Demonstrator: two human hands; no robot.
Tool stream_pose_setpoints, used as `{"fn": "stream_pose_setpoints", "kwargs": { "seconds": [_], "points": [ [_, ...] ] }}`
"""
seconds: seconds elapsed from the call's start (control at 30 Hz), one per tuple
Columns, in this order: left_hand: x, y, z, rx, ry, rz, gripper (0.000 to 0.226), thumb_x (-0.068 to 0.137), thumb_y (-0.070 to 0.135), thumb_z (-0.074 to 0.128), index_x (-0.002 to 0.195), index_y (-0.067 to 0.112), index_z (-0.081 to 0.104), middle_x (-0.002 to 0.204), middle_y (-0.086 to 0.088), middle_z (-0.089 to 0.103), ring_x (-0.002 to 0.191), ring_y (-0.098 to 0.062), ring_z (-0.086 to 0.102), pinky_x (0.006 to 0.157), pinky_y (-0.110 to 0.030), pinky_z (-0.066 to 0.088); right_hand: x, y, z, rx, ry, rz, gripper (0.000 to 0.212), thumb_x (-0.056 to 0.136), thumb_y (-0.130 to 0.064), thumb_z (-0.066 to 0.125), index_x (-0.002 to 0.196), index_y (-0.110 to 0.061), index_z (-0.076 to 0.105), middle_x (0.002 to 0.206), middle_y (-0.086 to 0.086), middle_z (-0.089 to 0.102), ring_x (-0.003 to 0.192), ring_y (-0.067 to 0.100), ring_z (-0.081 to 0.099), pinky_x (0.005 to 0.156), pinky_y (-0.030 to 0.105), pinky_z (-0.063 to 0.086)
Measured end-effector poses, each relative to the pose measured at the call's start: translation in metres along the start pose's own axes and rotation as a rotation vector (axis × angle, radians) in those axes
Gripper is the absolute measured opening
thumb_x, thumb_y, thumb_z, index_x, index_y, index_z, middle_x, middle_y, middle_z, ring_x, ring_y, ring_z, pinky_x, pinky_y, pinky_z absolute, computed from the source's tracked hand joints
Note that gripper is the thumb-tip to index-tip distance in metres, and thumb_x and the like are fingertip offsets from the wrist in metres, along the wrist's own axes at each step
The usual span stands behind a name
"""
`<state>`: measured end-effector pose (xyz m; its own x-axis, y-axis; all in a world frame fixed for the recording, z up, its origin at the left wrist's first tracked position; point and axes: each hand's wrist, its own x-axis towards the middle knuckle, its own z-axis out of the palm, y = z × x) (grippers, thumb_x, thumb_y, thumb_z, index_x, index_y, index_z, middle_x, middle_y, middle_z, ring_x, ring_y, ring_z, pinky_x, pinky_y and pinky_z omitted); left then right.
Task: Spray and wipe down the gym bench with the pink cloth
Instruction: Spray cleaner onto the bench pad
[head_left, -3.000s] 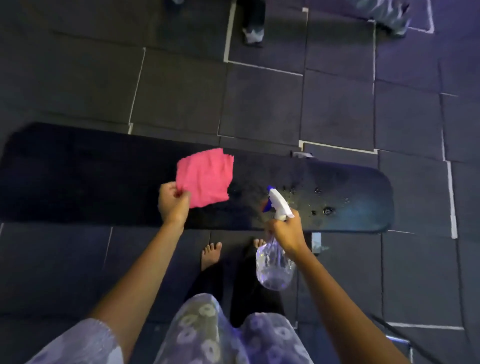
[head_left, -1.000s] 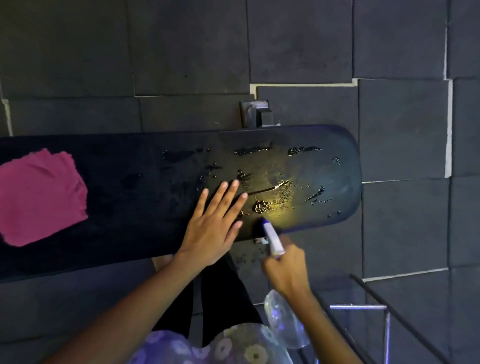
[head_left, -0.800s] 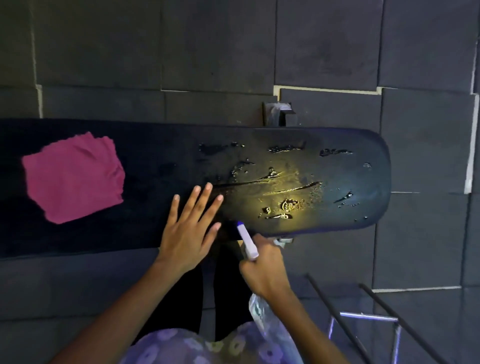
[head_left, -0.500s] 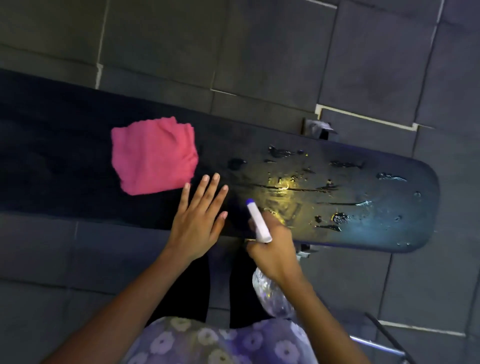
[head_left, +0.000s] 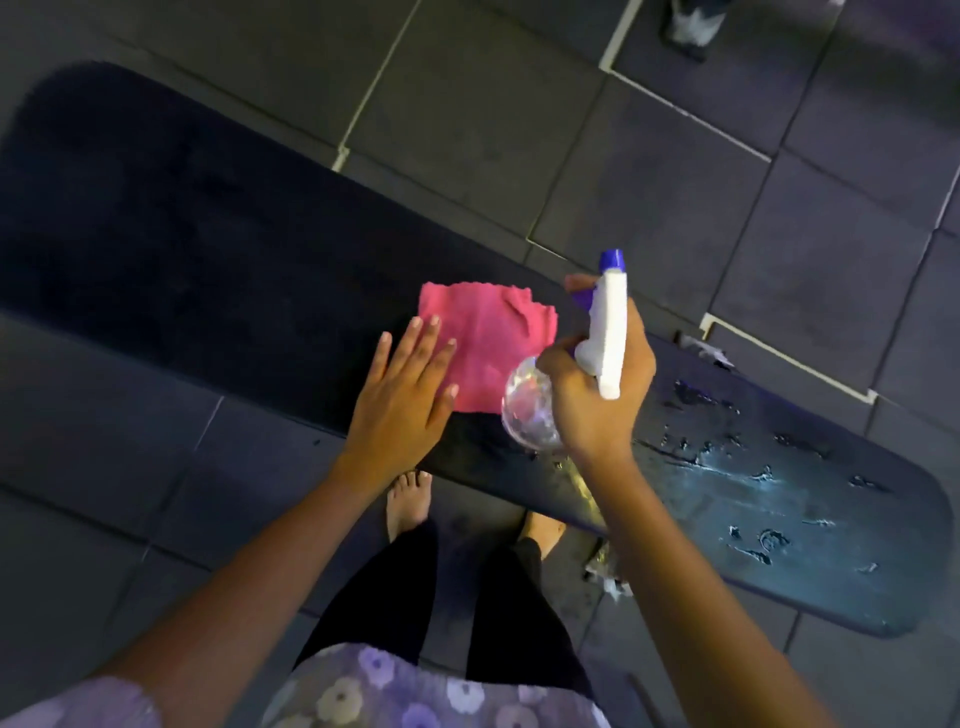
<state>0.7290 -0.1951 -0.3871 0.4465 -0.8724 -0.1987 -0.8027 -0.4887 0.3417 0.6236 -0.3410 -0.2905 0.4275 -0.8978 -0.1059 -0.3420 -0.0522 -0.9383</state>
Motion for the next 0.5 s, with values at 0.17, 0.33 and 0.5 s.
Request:
{"fn": "stream_pose_setpoints", "kwargs": {
  "seconds": [0.17, 0.33, 0.5],
  "points": [
    [-0.018, -0.034, -0.007, -0.122, 0.032, -0.123, 0.052, 0.096, 0.033, 0.036, 0.142, 0.008, 0.041, 0.155, -0.014, 0.028, 0.146, -0.03, 0.018, 0.119, -0.042, 0.009, 0.027, -0.035, 0.071, 0.103, -0.017, -0.157, 0.057, 0.063, 0.015, 0.06, 0.115, -0.008, 0.059, 0.083, 0.004, 0.06, 0.061, 0.021, 0.056, 0.062, 0.032, 0.051],
    [-0.031, -0.041, -0.006, -0.265, 0.08, -0.185, 0.039, 0.096, 0.022, 0.051, 0.131, 0.004, 0.054, 0.149, -0.013, 0.04, 0.141, -0.029, 0.031, 0.115, -0.04, 0.026, 0.041, -0.05, 0.138, 0.127, -0.101, -0.196, 0.054, 0.065, 0.018, 0.056, 0.118, 0.006, 0.056, 0.086, 0.022, 0.059, 0.063, 0.029, 0.055, 0.063, 0.033, 0.05],
    [-0.023, -0.024, -0.007, -0.443, 0.126, -0.264, 0.034, 0.094, 0.018, 0.055, 0.125, 0.002, 0.059, 0.138, -0.01, 0.053, 0.124, -0.027, 0.046, 0.108, -0.037, 0.037, 0.04, -0.047, 0.172, 0.132, -0.223, -0.222, 0.055, 0.067, 0.016, 0.054, 0.121, 0.007, 0.055, 0.099, 0.019, 0.061, 0.079, 0.033, 0.059, 0.077, 0.048, 0.053]
  ]
}}
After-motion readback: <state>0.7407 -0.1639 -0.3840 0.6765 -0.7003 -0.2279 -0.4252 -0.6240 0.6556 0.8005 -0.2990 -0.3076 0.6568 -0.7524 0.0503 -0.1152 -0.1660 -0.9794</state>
